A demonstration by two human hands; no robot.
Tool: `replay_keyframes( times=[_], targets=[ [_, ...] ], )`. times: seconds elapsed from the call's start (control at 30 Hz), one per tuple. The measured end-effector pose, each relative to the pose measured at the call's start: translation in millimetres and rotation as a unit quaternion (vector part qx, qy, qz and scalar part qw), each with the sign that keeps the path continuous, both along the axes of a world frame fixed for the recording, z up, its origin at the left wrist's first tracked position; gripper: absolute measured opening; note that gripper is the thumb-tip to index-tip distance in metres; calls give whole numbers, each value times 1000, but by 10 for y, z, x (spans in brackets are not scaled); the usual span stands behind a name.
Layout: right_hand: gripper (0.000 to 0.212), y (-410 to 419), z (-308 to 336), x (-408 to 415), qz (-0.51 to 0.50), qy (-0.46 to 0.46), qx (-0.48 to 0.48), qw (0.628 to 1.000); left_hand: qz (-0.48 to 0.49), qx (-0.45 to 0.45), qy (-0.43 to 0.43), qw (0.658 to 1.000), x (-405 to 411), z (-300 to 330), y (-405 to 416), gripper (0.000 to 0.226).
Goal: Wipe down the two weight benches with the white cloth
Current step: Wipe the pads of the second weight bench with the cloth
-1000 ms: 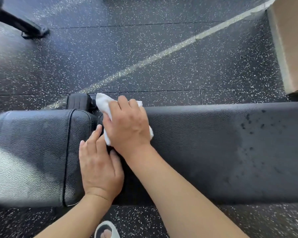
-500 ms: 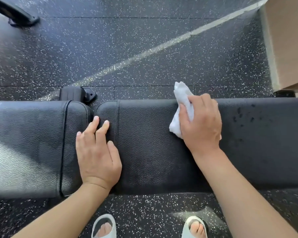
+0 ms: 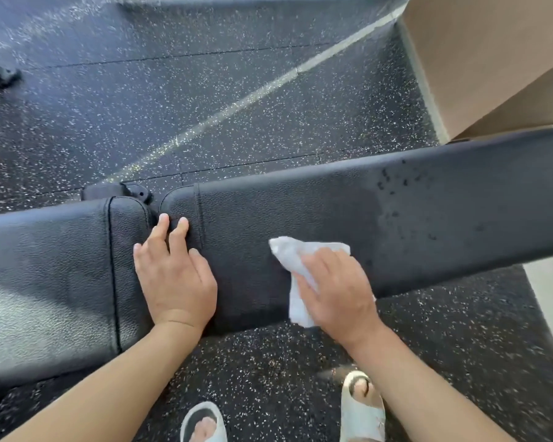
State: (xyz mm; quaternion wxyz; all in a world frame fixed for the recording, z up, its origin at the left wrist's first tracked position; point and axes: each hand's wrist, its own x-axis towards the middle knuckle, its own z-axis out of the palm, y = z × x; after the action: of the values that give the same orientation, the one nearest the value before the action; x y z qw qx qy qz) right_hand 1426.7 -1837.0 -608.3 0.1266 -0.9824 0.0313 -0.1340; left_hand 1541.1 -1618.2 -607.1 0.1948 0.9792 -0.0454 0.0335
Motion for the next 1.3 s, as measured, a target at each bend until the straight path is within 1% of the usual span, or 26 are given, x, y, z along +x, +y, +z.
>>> replay_keyframes(
  times=[0.07, 0.1, 0.17, 0.2, 0.23, 0.37, 0.47, 0.5, 0.57, 0.63, 0.67, 0.7, 0.73, 0.77, 0.8, 0.83, 0.87, 0.9, 0.97, 1.0, 1.07, 1.13, 1.2, 1.3],
  targets=[
    [28, -517, 51, -1, -89, 38, -8, 995, -5, 7, 1, 1000, 3, -4, 5, 54],
    [25, -651, 76, 26, -144, 45, 5, 989, -8, 12, 2, 1000, 5, -6, 13, 54],
    [15, -592, 129, 144, -228, 38, 26, 973, -14, 17, 7, 1000, 1, -3, 27, 54],
    [13, -428, 160, 232, -244, 37, 28, 969, -15, 16, 9, 1000, -2, 4, 28, 55],
    [13, -215, 182, 324, -241, 40, 28, 969, -15, 14, 12, 1000, -6, 16, 28, 55],
    [24, 832, 184, 673, -120, 33, 41, 991, -13, -3, 8, 1000, -3, 38, 35, 52],
    [28, 1241, 151, 827, -90, 29, 62, 994, -7, -29, 13, 999, 15, 58, 51, 50],
    [30, 1231, 139, 833, -75, 27, 70, 994, -6, -32, 14, 999, 9, 70, 46, 49],
    [30, 1051, 101, 763, 15, 14, 66, 998, -9, -25, 11, 1000, -11, 96, 28, 48],
    [25, 681, 59, 652, 104, -7, 33, 994, -24, 9, 6, 1000, -24, 117, 7, 49],
    [23, 428, 48, 591, 120, -13, 14, 993, -45, 37, -3, 998, -20, 129, -18, 52],
    [24, 152, 60, 539, 124, -16, -8, 992, -86, 68, -21, 994, -8, 139, -46, 56],
    [29, -143, 80, 479, 119, -22, -25, 992, -150, 99, -39, 983, 5, 146, -68, 62],
    [33, -458, 96, 409, 95, -35, -24, 995, -221, 126, -49, 966, 24, 149, -98, 69],
    [34, -766, 113, 331, 53, -44, -2, 998, -274, 146, -46, 949, 52, 155, -146, 75],
    [29, -1034, 133, 238, 3, -34, 25, 999, -297, 156, -28, 942, 87, 170, -210, 80],
    [26, -1233, 157, 145, -38, -10, 44, 998, -293, 153, -4, 944, 117, 186, -282, 81],
    [27, -1341, 173, 68, -67, 16, 51, 996, -278, 145, 15, 949, 135, 204, -358, 79],
    [27, -1314, 168, -62, -96, 51, 47, 993, -256, 132, 22, 957, 131, 245, -530, 63],
    [26, -1213, 177, -122, -106, 55, 45, 992, -263, 126, 18, 956, 124, 259, -643, 58],
    [23, -947, 175, -250, -87, 54, 41, 994, -286, 109, 16, 952, 129, 279, -934, 58],
    [19, -726, 152, -383, -28, 58, 31, 997, -283, 90, 13, 955, 150, 269, -1247, 57],
    [17, -720, 125, -428, 37, 55, 26, 997, -243, 74, 17, 967, 187, 238, -1496, 54],
    [17, -1088, 111, -227, 149, 33, 11, 988, -176, 50, 6, 983, 127, 127, -1670, 50]
  ],
)
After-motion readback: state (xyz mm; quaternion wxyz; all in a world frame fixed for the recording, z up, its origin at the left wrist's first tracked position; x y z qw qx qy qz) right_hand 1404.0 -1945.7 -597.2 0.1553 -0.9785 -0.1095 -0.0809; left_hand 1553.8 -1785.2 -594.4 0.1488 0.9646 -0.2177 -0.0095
